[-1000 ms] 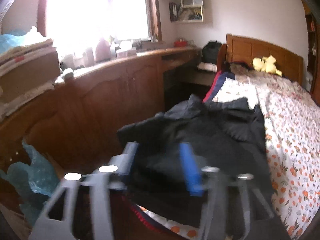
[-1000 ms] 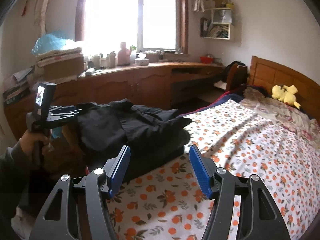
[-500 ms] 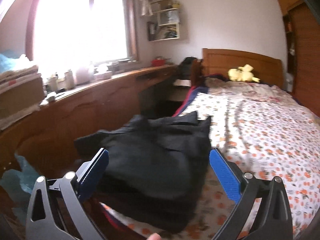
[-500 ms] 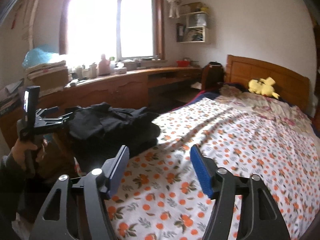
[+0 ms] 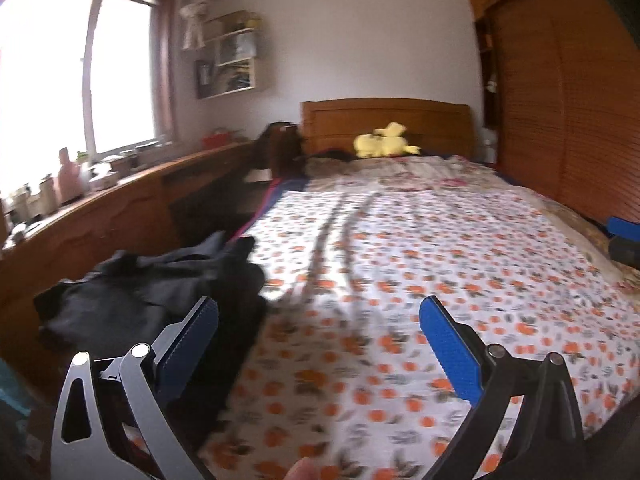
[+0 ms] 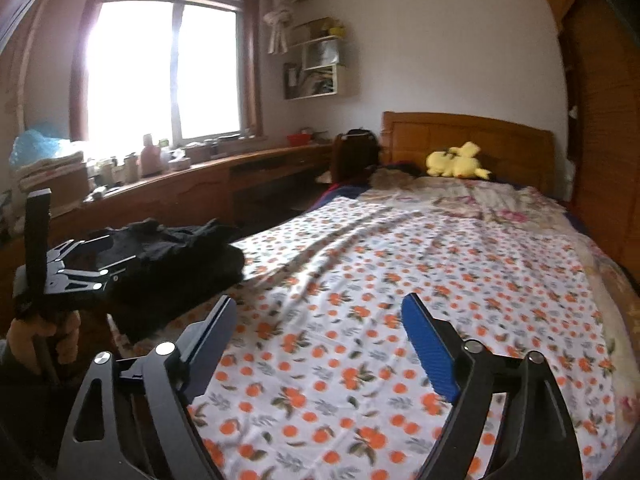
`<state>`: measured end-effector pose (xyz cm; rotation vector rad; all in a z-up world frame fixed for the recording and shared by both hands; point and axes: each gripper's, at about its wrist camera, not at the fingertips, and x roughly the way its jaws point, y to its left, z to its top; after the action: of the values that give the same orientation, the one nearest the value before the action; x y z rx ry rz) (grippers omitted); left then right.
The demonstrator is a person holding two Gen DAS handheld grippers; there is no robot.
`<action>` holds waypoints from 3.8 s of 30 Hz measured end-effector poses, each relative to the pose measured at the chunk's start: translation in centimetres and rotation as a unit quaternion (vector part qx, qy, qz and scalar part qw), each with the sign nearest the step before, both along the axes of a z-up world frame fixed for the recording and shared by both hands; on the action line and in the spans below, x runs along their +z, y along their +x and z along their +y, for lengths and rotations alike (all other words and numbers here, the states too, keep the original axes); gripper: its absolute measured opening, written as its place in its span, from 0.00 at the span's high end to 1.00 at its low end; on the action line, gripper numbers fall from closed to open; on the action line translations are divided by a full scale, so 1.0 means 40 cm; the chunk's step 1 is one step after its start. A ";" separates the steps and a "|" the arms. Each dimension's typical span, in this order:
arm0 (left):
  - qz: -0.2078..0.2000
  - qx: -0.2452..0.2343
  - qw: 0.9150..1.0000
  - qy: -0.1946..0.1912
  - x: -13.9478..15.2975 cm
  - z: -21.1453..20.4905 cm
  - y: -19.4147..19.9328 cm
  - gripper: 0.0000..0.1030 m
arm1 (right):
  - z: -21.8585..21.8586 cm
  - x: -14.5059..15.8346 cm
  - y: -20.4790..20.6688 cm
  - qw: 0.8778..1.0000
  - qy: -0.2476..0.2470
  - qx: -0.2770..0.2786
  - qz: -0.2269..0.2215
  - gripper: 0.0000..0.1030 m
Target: Fold large clothes
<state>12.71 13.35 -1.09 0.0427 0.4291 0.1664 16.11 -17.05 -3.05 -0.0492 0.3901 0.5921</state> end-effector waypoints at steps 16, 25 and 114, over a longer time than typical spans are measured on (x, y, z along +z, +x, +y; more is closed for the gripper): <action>-0.026 -0.070 0.997 -0.020 0.008 -0.307 -0.089 0.02 | -0.196 -0.006 -0.172 0.993 0.028 -0.113 -0.018 0.07; -0.023 -0.092 0.995 -0.029 -0.005 -0.356 -0.183 0.02 | -0.307 -0.029 -0.252 0.984 0.069 -0.164 -0.019 0.07; -0.035 -0.103 0.994 -0.033 0.019 -0.369 -0.226 0.02 | -0.317 -0.042 -0.277 0.982 0.048 -0.182 -0.029 0.07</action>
<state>3.69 -1.43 -0.31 0.0155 0.3576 -0.0486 5.01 -29.71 -4.72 0.0957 0.3026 0.2470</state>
